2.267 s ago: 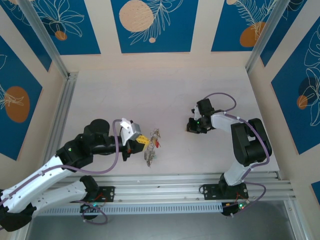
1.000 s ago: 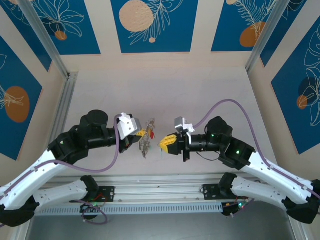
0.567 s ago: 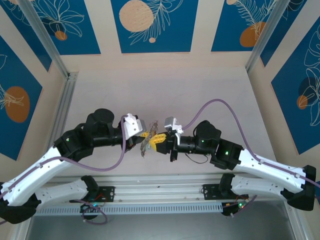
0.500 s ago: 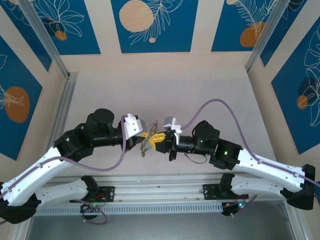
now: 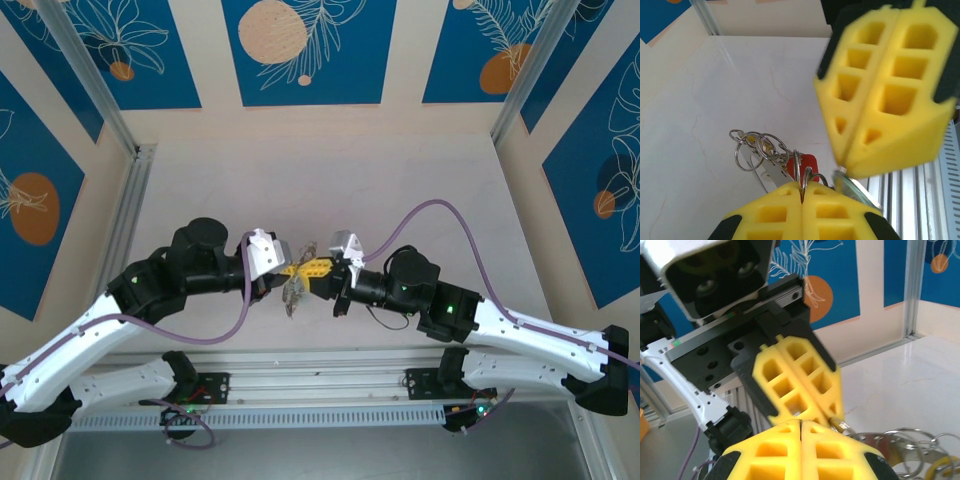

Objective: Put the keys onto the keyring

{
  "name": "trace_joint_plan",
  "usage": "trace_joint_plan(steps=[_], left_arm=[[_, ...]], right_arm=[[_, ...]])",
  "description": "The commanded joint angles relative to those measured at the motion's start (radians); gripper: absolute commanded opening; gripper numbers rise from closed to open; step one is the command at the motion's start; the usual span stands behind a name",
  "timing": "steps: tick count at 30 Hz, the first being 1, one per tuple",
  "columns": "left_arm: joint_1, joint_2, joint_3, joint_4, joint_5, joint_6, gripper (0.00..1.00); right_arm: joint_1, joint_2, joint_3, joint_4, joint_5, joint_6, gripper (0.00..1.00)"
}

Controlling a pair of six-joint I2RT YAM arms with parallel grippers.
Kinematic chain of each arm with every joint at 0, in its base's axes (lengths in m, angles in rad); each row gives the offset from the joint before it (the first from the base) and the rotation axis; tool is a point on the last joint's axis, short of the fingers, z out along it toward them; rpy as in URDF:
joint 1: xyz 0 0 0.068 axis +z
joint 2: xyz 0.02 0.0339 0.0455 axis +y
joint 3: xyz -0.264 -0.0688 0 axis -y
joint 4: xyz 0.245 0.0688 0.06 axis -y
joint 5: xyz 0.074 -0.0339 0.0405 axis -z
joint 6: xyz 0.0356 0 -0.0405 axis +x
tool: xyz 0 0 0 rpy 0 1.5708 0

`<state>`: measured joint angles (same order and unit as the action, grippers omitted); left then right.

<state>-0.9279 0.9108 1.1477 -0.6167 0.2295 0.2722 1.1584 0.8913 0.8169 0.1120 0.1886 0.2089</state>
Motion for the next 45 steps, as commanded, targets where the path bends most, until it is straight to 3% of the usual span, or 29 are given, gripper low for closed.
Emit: trace_joint_plan(steps=[1,22,32,45], left_arm=[[-0.019,-0.028,0.018,0.021,0.03,0.025,0.0],[-0.024,-0.044,0.007,0.026,0.012,0.032,0.0],[-0.023,-0.039,0.005,0.023,0.004,0.032,0.0],[-0.024,-0.036,0.005,0.013,-0.009,0.036,0.0]], right_arm=[[-0.003,-0.004,-0.01,0.059,0.089,-0.017,0.0],[-0.026,0.037,0.034,-0.089,0.114,0.048,0.0],[0.023,0.008,-0.012,0.039,0.035,-0.036,0.0],[0.067,-0.042,-0.043,0.083,0.029,-0.105,0.0]])
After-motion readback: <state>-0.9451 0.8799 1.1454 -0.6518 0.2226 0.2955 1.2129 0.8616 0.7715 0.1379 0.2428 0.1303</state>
